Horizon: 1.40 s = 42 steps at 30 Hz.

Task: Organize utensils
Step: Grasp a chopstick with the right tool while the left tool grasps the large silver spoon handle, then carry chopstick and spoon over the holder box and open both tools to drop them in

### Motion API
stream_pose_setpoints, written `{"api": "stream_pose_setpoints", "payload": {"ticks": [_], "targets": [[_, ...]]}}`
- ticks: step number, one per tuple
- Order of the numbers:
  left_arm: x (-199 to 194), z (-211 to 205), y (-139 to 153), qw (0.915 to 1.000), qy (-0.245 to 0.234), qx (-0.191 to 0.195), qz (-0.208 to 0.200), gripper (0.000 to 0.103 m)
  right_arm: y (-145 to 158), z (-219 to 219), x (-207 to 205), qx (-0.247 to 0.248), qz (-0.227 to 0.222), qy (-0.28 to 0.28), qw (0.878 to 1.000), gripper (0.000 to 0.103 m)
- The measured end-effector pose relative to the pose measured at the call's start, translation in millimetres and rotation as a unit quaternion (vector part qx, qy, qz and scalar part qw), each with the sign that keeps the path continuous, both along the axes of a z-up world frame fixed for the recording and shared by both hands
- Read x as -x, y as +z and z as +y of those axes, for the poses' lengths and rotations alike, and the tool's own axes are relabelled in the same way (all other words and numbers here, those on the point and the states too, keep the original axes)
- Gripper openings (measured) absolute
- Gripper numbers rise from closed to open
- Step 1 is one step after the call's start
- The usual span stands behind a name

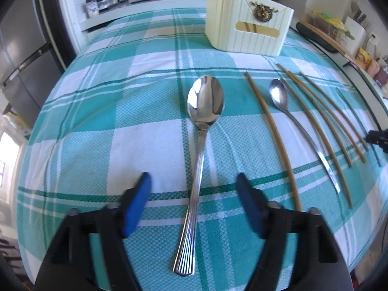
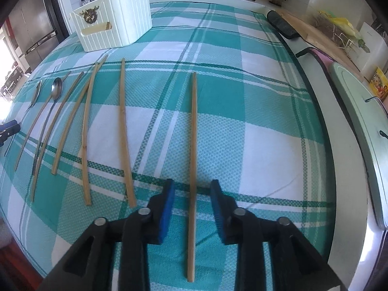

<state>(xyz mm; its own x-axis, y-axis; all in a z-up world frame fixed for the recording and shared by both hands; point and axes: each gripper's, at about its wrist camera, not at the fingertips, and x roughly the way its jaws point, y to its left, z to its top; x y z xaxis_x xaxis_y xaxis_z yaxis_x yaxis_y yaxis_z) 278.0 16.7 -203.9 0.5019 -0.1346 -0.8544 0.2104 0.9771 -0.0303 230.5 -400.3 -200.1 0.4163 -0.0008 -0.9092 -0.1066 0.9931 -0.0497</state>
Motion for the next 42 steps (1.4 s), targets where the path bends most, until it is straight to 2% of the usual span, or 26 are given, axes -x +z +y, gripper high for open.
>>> {"api": "stream_pose_setpoints", "payload": {"ticks": [2,6,15,18,20,22,23,24,27,31,35,42], "targets": [[-4.8,-2.4,-1.2,0.9997,-0.020,-0.002,0.015,0.078,-0.8,-1.2,-2.5,-0.005,0.008,0.004,1.000,0.036],[-21.4,-12.6,-5.0,0.9981,-0.043,-0.039,0.021,0.079,-0.9,-3.1,-9.7,-0.013,0.026,0.014,0.999,0.036],[-71.5,-22.7,-5.9,0.9978,-0.039,-0.035,0.041,0.079,-1.4,-1.4,-46.9,-0.021,0.048,0.028,0.998,0.038],[-82.0,-27.7,-6.1,0.9978,-0.038,-0.029,0.045,0.074,-2.1,3.9,-68.2,-0.024,0.050,0.035,0.998,0.039],[-86.8,-31.7,-4.7,0.9979,-0.042,-0.025,0.043,0.057,-2.9,8.4,-83.7,-0.019,0.050,0.039,0.998,0.038],[-89.1,-36.4,-2.2,0.9977,-0.047,-0.031,0.036,0.042,-2.8,12.3,-99.5,-0.013,0.049,0.035,0.998,0.031],[-90.8,-37.6,-1.9,0.9976,-0.049,-0.033,0.036,0.042,-2.7,13.8,-105.9,-0.006,0.048,0.032,0.998,0.016],[-92.2,-37.4,-1.8,0.9978,-0.047,-0.031,0.035,0.042,-1.8,15.1,-112.0,0.006,0.045,0.028,0.999,0.007],[-93.9,-31.3,2.7,0.9987,-0.035,-0.021,0.029,0.041,0.1,14.8,-121.4,-0.013,0.037,0.014,0.999,0.006],[-80.9,-15.6,32.2,0.9998,-0.019,0.008,-0.007,0.041,23.7,9.4,-110.3,-0.058,-0.015,-0.003,0.998,0.006],[-57.5,-2.5,70.5,0.9980,-0.015,0.032,-0.051,0.041,68.6,11.4,-77.1,-0.096,-0.083,0.003,0.992,0.006],[-21.1,15.9,115.3,0.9917,-0.006,0.073,-0.106,0.041,133.3,23.3,-17.2,-0.106,-0.179,0.026,0.978,0.006]]}}
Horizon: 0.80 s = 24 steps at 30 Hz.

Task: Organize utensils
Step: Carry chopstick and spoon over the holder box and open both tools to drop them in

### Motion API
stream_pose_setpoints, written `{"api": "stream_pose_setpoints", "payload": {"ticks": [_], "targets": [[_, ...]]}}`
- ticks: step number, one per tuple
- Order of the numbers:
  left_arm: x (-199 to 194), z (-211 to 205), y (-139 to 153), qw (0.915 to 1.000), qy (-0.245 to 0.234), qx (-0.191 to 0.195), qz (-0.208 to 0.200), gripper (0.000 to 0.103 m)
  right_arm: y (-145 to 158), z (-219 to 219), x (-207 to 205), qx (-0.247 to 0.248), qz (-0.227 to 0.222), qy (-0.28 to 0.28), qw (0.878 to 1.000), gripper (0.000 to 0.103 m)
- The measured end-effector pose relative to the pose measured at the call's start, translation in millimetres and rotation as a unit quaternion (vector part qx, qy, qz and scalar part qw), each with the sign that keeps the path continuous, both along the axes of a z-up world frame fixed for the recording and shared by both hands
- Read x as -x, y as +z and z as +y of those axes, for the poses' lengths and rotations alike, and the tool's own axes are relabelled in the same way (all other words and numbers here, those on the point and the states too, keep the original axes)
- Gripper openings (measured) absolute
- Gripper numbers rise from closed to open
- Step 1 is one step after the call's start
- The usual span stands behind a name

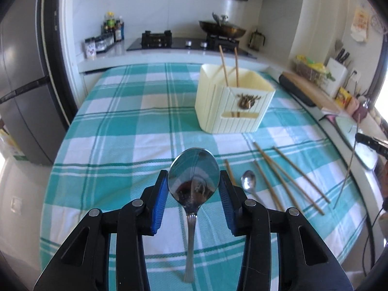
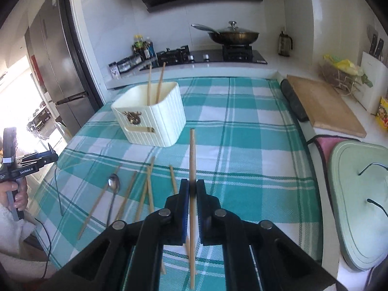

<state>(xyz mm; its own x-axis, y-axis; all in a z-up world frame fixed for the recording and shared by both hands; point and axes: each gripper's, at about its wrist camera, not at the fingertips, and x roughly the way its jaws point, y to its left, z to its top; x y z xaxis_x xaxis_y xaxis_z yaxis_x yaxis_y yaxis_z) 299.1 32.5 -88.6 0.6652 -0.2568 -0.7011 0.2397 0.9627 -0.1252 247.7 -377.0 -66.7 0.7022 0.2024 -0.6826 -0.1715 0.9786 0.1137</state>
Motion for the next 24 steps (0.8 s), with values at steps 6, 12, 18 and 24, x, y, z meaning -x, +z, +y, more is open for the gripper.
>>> {"api": "stream_pose_setpoints", "payload": {"ticks": [6,12,18,24], "targets": [[12.8,5.1,22.2,0.9996,-0.003,0.020,-0.020,0.041,26.8,14.7,19.4,0.002,-0.056,0.001,0.998,0.006],[2.1,7.8,50.5,0.9985,-0.011,0.041,-0.033,0.041,55.6,32.0,9.6,-0.001,-0.104,0.013,0.994,0.006],[-34.8,-0.5,111.6,0.9955,-0.019,0.062,-0.069,0.041,87.2,61.6,-38.1,0.009,-0.141,0.043,0.989,0.006],[-87.0,-16.2,175.0,0.9840,0.009,0.089,-0.154,0.041,133.8,90.6,-98.8,-0.016,-0.215,0.057,0.975,0.006]]}}
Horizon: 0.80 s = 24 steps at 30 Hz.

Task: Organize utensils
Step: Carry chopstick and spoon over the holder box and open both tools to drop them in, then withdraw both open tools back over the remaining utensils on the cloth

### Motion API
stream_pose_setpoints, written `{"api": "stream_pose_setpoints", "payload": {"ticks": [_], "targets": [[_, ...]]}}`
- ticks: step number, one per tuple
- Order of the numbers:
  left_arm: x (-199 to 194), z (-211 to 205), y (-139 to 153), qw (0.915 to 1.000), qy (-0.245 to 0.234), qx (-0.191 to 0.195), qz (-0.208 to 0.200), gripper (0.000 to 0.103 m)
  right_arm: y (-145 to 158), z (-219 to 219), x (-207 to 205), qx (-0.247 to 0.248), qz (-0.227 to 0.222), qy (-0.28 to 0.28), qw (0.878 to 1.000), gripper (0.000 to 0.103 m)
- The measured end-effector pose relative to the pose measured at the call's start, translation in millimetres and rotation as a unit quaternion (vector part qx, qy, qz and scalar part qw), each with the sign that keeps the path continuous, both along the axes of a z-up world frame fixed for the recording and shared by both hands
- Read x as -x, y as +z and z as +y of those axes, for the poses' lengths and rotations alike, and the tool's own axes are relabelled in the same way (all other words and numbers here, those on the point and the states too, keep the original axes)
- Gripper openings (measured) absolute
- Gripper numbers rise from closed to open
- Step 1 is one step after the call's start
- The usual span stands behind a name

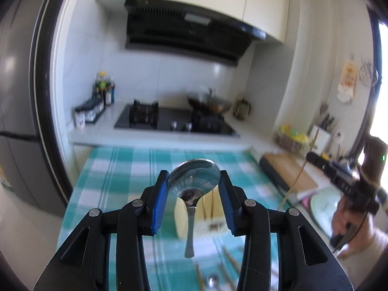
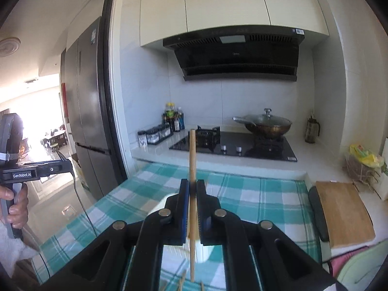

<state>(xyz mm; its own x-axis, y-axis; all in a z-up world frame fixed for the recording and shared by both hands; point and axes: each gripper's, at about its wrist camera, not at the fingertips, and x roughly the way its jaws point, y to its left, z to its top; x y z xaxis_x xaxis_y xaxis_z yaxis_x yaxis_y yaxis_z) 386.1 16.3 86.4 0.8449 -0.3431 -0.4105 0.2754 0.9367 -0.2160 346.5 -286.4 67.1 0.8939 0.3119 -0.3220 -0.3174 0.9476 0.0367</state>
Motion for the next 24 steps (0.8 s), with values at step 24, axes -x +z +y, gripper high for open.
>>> {"api": "stream_pose_setpoints", "payload": {"ticks": [24], "targets": [[-135.3,-61.2,-132.7,0.9760,-0.014,-0.079,0.202,0.047,-116.0,1.7,-159.5,-0.037,0.193,-0.042,0.980,0.023]]}}
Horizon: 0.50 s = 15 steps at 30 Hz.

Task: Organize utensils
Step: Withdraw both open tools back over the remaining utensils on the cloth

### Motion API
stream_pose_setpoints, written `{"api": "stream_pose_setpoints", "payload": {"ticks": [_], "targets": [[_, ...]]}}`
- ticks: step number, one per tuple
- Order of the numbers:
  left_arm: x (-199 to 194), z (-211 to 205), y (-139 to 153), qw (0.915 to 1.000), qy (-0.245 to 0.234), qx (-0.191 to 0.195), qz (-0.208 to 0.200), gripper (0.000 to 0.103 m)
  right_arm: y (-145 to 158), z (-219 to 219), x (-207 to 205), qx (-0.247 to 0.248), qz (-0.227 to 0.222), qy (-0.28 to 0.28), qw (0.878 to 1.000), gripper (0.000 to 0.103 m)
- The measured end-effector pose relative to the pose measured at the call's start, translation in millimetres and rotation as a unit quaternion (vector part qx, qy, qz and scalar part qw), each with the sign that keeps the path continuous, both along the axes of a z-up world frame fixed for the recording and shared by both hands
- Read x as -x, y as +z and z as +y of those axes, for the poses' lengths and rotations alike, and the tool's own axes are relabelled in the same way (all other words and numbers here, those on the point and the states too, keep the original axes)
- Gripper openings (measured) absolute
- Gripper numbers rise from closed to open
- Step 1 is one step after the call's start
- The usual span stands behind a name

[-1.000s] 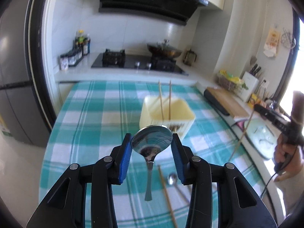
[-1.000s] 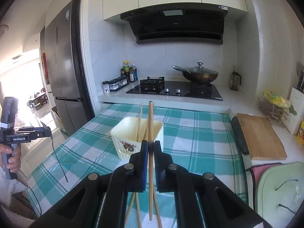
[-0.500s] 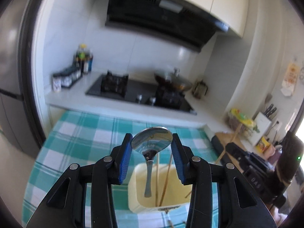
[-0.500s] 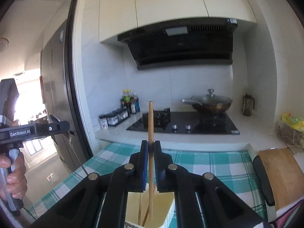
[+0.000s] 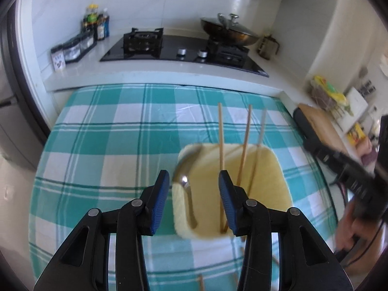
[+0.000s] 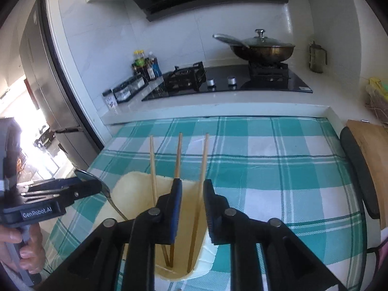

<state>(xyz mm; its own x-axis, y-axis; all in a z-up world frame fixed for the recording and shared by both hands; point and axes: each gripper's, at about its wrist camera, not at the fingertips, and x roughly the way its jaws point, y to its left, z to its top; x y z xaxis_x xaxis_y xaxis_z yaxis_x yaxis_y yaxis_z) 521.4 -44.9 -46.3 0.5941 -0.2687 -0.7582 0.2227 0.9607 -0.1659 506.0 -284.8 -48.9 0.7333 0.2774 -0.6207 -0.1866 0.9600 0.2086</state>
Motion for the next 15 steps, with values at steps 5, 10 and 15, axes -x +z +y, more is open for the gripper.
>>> {"api": "stream_pose_setpoints", "payload": {"ticks": [5,10,15], "targets": [[98.1,40.0,-13.6,0.9979,-0.019,-0.061,-0.008,0.070,23.5,-37.7,82.8,0.016,-0.031,0.005,0.999,0.042],[197.2,73.6,-90.6,0.9983,0.008,-0.041,0.042,0.073,-37.0,-87.2,190.6,0.080,0.001,-0.046,0.996,0.046],[246.1,77.1,-142.2,0.9964,0.058,0.006,0.062,0.073,-125.0,-130.5,282.6,0.115,0.057,-0.153,0.980,0.046]]}}
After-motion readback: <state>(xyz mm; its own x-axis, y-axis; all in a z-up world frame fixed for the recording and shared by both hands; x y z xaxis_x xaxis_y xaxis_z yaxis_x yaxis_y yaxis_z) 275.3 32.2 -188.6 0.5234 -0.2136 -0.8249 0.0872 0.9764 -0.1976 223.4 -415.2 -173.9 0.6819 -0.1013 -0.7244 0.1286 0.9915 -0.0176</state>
